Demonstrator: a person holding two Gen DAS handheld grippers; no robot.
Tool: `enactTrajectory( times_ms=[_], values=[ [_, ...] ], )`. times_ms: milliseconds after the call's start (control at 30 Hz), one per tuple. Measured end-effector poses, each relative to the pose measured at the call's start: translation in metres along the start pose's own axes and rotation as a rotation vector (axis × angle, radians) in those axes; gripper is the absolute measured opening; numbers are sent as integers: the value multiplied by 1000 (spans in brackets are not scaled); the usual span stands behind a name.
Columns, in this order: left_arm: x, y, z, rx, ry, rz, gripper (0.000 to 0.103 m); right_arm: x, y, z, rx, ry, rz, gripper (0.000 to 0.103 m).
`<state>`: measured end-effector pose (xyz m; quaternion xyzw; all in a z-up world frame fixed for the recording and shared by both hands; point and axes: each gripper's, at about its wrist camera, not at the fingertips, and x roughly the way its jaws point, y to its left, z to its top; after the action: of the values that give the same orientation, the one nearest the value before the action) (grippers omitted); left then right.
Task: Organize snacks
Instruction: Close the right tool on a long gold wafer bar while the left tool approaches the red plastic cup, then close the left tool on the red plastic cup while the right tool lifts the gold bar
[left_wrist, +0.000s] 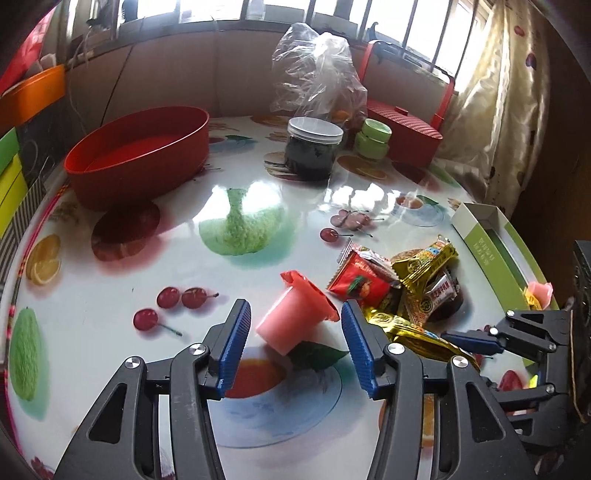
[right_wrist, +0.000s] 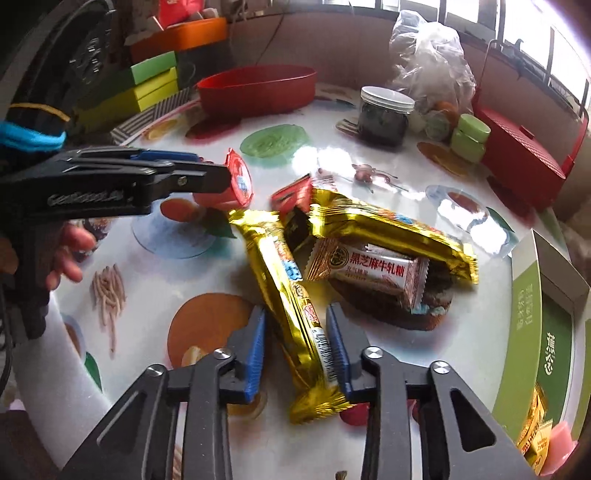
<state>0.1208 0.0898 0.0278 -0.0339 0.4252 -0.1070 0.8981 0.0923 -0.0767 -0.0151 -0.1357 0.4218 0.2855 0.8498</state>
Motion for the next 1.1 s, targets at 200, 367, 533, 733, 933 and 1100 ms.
enactTrajectory(
  times_ms=[200, 367, 533, 733, 933, 1100],
  values=[
    [7, -1, 2, 43, 19, -2, 52, -6, 4, -8, -14, 0, -17, 23],
    [16, -5, 1, 77, 41, 1, 52, -11, 3, -16, 11, -3, -15, 23],
    [23, -7, 0, 87, 51, 14, 52, -15, 2, -22, 33, -8, -9, 23],
    [25, -5, -1, 62, 48, 2, 52, -17, 1, -24, 45, -13, -9, 23],
    [24, -5, -2, 43, 36, 1, 51, -19, 1, -27, 56, -16, -6, 23],
    [21, -6, -2, 36, 24, -1, 47, -20, 0, -28, 67, -20, -7, 23]
  ],
)
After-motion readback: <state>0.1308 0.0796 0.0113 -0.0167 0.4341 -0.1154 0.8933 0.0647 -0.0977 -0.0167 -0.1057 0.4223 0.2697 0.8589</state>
